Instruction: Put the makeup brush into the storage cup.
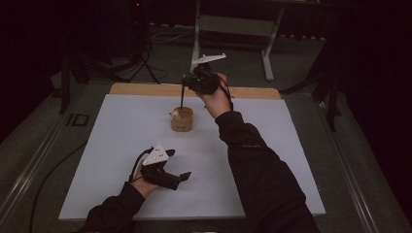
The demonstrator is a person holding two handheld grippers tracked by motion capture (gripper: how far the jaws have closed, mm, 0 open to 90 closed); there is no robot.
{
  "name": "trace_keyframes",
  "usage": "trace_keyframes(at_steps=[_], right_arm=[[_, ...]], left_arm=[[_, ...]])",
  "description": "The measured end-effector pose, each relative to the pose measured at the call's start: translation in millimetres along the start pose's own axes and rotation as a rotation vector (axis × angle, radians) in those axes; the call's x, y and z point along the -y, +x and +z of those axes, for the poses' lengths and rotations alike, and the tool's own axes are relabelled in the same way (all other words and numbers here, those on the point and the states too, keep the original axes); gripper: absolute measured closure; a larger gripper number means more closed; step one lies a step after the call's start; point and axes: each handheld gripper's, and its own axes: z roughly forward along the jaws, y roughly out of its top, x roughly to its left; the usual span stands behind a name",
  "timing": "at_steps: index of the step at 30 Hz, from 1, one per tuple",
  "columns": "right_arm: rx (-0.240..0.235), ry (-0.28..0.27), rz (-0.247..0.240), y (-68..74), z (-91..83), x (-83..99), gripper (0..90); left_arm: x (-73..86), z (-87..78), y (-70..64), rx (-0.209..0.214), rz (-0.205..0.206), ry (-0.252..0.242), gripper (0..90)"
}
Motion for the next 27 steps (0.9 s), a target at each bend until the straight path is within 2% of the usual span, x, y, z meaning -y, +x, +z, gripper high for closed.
trace_keyframes(at_steps=[3,9,15,27], right_arm=[[-0.002,0.016,0.014,-1.6,7.4,5.7,84.2],[0.024,0.048,0.01,-3.4,16.1,13.0,84.1],[0.039,0.103,0.029,-8.2,28.0,22.2,84.1],[0.023,0.161,0.019,-7.3,40.8,32.2,83.3]], left_arm=[[0.2,-0.2,0.2,0.004,-0.003,0.003,1.2],[0.4,-0.9,1.2,0.003,-0.006,0.002,1.2],[0.4,-0.3,1.1,0.011,-0.011,0.005,1.2],[0.4,-0.7,2.0,0.006,-0.013,0.0,1.2]])
